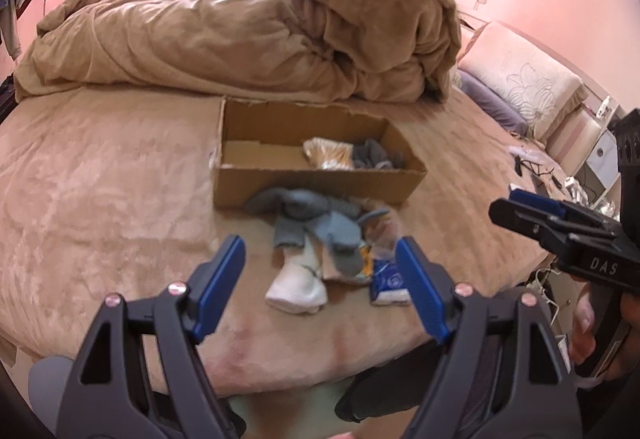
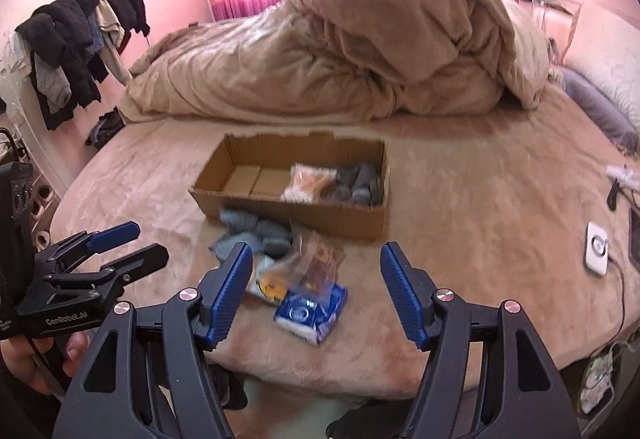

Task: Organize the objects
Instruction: 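Grasp the white socks with the left gripper while the right grasps the blue Vinda tissues, then place the white socks in the box with the left gripper while the right places the tissues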

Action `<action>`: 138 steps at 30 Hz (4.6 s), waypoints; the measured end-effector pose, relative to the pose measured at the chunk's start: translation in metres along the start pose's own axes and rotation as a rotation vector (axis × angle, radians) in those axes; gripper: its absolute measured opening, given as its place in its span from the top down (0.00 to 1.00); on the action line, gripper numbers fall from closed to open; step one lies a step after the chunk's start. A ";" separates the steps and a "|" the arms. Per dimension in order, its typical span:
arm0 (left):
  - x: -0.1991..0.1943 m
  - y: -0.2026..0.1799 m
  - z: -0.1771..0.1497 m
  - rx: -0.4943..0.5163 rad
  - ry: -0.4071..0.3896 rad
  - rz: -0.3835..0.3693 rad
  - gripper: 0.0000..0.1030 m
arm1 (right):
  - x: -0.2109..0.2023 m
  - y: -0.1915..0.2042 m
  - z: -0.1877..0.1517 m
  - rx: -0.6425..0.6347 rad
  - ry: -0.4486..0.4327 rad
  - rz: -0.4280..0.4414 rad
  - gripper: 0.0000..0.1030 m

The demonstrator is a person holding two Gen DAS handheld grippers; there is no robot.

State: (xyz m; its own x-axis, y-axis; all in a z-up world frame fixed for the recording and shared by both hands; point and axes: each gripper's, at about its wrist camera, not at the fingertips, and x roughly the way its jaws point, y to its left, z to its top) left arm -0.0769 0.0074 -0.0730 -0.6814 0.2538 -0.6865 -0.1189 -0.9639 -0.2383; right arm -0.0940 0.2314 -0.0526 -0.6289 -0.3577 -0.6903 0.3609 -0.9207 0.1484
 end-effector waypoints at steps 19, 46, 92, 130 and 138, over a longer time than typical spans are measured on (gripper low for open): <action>0.078 0.020 -0.045 0.048 0.119 0.036 0.23 | 0.087 0.004 -0.055 0.024 0.178 -0.005 0.32; 0.094 -0.001 -0.055 0.180 0.082 0.110 0.60 | 0.114 -0.007 -0.080 0.013 0.252 -0.013 0.49; -0.075 0.017 0.054 0.020 -0.221 0.090 0.61 | -0.023 0.011 0.018 -0.044 -0.051 0.047 0.55; 0.118 0.083 0.100 -0.065 -0.045 0.065 0.48 | 0.177 0.041 0.095 -0.146 0.074 0.156 0.55; 0.117 0.104 0.085 -0.128 -0.070 0.012 0.26 | 0.211 0.049 0.088 -0.129 0.136 0.165 0.55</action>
State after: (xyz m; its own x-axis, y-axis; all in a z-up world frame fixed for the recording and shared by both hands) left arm -0.2307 -0.0695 -0.1198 -0.7317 0.2317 -0.6410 -0.0207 -0.9476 -0.3188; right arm -0.2702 0.0969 -0.1287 -0.4593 -0.4693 -0.7542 0.5410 -0.8212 0.1814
